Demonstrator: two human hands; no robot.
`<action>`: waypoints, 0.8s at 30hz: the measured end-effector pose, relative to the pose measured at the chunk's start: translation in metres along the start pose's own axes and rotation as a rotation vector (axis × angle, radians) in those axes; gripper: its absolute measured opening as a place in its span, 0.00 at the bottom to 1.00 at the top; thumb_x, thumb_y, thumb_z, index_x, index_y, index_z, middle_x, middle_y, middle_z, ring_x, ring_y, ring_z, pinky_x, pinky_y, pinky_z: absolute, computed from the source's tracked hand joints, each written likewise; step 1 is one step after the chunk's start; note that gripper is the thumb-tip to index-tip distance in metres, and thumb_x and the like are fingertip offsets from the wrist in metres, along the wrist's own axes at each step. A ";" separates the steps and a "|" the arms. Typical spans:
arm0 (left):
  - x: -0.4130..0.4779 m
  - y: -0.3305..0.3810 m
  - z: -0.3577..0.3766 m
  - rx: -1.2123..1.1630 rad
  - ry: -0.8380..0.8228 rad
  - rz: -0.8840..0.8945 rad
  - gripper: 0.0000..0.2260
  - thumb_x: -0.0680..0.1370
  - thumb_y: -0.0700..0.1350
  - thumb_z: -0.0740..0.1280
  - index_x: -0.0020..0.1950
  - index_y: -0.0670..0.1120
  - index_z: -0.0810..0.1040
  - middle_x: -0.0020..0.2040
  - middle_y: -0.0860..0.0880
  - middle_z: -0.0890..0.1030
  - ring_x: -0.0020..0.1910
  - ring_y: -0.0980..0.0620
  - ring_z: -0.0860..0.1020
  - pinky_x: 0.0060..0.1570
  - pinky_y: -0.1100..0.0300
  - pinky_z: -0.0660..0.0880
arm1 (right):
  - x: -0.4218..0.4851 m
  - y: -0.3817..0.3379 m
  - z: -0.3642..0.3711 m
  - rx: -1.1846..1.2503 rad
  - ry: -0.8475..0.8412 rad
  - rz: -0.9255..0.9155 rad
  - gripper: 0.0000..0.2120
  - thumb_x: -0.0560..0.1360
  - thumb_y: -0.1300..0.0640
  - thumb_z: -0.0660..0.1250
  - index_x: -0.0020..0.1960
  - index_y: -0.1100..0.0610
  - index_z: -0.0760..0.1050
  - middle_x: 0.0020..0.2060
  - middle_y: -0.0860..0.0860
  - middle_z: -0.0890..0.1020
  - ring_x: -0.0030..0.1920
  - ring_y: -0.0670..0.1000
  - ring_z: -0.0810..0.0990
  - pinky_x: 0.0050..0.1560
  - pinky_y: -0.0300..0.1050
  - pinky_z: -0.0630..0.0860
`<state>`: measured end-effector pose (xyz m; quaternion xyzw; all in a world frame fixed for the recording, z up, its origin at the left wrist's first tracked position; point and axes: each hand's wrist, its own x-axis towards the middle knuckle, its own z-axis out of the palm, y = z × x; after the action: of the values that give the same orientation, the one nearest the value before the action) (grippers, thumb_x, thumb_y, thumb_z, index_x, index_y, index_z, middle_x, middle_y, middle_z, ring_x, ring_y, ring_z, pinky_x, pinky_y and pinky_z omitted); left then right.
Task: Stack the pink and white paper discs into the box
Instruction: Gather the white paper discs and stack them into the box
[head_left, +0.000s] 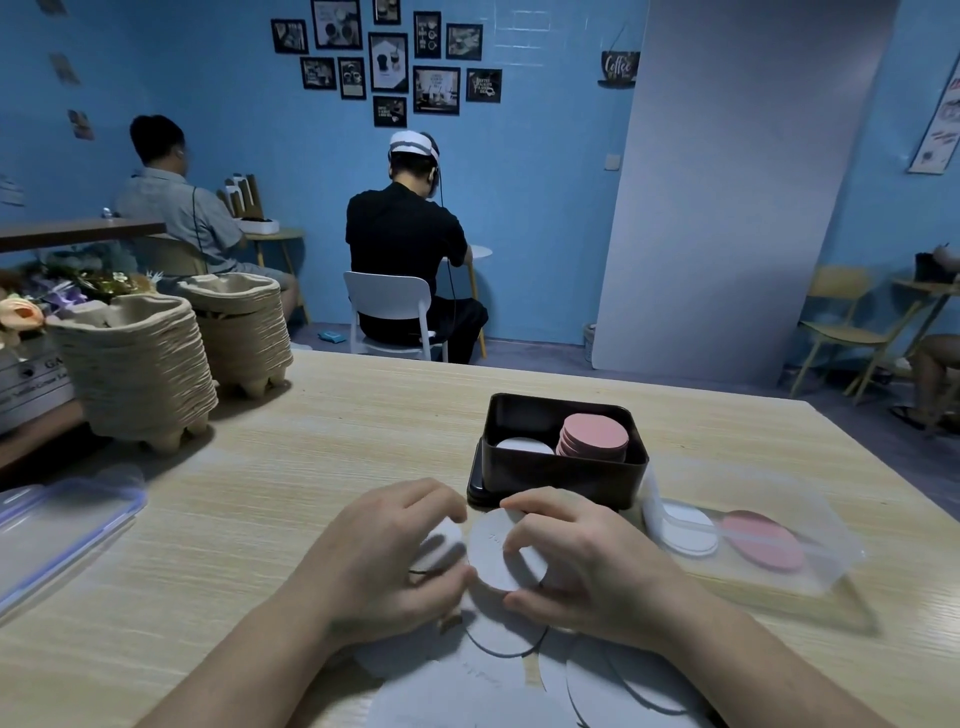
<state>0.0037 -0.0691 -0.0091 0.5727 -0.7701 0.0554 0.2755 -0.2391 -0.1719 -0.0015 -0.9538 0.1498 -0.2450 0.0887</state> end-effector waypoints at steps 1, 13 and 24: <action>-0.001 -0.003 -0.001 0.024 0.002 -0.045 0.18 0.75 0.63 0.67 0.60 0.56 0.75 0.57 0.62 0.79 0.54 0.58 0.78 0.52 0.56 0.76 | -0.002 0.001 -0.002 0.003 -0.014 0.017 0.15 0.74 0.39 0.71 0.53 0.48 0.77 0.68 0.46 0.76 0.65 0.47 0.76 0.61 0.43 0.75; -0.002 -0.008 -0.001 0.087 -0.098 -0.242 0.18 0.71 0.66 0.62 0.56 0.59 0.69 0.48 0.62 0.75 0.50 0.58 0.72 0.52 0.58 0.70 | -0.004 0.005 -0.007 0.007 -0.097 0.072 0.16 0.74 0.35 0.69 0.55 0.43 0.75 0.71 0.42 0.73 0.70 0.42 0.71 0.65 0.37 0.71; 0.000 0.001 -0.003 -0.103 0.063 -0.186 0.15 0.74 0.61 0.69 0.54 0.54 0.74 0.47 0.61 0.76 0.49 0.58 0.76 0.47 0.57 0.75 | -0.003 0.005 -0.007 0.029 -0.108 0.103 0.17 0.74 0.37 0.72 0.55 0.45 0.75 0.65 0.43 0.76 0.62 0.42 0.76 0.58 0.35 0.73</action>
<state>0.0043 -0.0680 -0.0059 0.6247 -0.7064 0.0080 0.3326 -0.2466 -0.1762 0.0023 -0.9553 0.1900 -0.1904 0.1228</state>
